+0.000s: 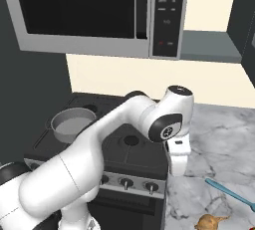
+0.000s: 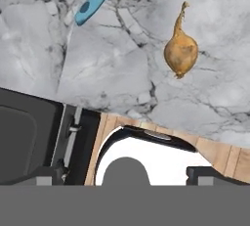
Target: Put the onion and tomato in the pot. Retrieve the spatula and lightly stir the vegetables in the pot.
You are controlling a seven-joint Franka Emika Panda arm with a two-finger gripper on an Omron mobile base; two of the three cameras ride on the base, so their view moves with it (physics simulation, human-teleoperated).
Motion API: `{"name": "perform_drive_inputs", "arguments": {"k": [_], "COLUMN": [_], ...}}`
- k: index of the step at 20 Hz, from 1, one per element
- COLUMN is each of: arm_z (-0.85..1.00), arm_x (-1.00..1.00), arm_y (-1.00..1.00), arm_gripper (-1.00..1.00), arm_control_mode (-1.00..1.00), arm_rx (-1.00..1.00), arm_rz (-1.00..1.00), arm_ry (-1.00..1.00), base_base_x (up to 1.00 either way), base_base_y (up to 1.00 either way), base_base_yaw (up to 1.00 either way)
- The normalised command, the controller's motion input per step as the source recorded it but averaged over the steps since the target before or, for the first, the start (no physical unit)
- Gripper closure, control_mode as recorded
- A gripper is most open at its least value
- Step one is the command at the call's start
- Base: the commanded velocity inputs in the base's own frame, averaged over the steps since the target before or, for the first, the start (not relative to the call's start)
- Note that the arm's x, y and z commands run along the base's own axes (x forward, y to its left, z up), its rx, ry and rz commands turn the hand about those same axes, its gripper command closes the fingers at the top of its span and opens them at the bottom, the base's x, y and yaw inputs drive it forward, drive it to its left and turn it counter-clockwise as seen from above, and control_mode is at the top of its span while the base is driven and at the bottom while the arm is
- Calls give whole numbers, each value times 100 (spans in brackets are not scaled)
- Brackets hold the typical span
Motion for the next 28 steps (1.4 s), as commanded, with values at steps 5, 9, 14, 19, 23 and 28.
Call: {"name": "perform_drive_inputs", "arguments": {"k": [5,9,14,19,23,28], "arm_z": [-40,-20,-15,-23,-24,-20], "arm_x": [-13,-4,-31,-50,-31,0], "arm_y": [-46,-31,-42,-48,-39,-24], "arm_gripper": [-100,-100,-100,-100,-100,-100], "arm_control_mode": [-100,-100,-100,-100,-100,-100], "arm_rx": [-1,-1,-1,0,0,0], "arm_rz": [0,0,0,0,0,0], "arm_ry": [1,0,0,0,0,0], "base_base_x": [0,0,0,0,0,0], "base_base_y": [0,0,0,0,0,0], "base_base_yaw": [0,0,0,0,0,0]}}
